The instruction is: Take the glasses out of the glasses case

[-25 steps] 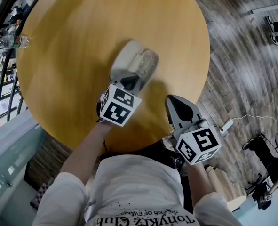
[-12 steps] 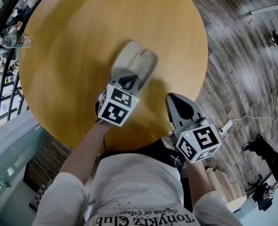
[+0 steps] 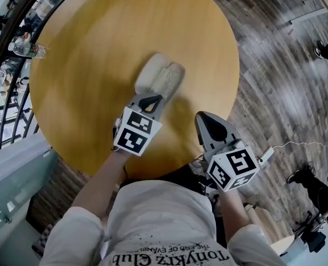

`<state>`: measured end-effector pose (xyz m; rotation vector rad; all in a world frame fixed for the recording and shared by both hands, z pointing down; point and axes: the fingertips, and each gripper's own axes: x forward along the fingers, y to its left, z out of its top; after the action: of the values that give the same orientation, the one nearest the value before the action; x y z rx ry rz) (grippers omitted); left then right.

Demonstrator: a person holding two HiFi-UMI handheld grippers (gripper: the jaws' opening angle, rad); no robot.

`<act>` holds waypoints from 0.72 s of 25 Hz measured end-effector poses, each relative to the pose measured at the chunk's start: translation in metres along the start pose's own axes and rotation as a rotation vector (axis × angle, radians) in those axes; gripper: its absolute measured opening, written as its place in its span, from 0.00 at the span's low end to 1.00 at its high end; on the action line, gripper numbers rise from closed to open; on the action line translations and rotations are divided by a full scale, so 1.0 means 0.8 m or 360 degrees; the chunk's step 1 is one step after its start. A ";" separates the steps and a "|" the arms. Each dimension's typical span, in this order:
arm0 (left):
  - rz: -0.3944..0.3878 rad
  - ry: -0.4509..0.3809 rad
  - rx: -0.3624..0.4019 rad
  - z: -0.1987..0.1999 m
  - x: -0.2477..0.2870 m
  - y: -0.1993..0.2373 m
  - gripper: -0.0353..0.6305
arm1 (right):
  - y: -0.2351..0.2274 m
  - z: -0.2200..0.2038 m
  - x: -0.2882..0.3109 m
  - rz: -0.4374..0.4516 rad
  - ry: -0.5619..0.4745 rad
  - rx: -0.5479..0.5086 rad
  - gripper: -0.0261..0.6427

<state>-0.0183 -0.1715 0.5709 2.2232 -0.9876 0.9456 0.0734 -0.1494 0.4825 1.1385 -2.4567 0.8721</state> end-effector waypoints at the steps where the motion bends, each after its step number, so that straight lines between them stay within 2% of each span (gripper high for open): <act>1: -0.0001 -0.0017 -0.0008 0.002 -0.007 -0.003 0.10 | 0.003 0.002 -0.004 -0.0001 -0.0007 -0.0006 0.08; 18: -0.0019 -0.0441 -0.0045 0.028 -0.163 -0.079 0.10 | 0.060 0.029 -0.082 -0.0067 -0.0156 -0.0140 0.08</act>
<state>-0.0234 -0.0951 0.4458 2.3764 -1.0982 0.6237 0.0783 -0.1013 0.4132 1.2241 -2.5115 0.7045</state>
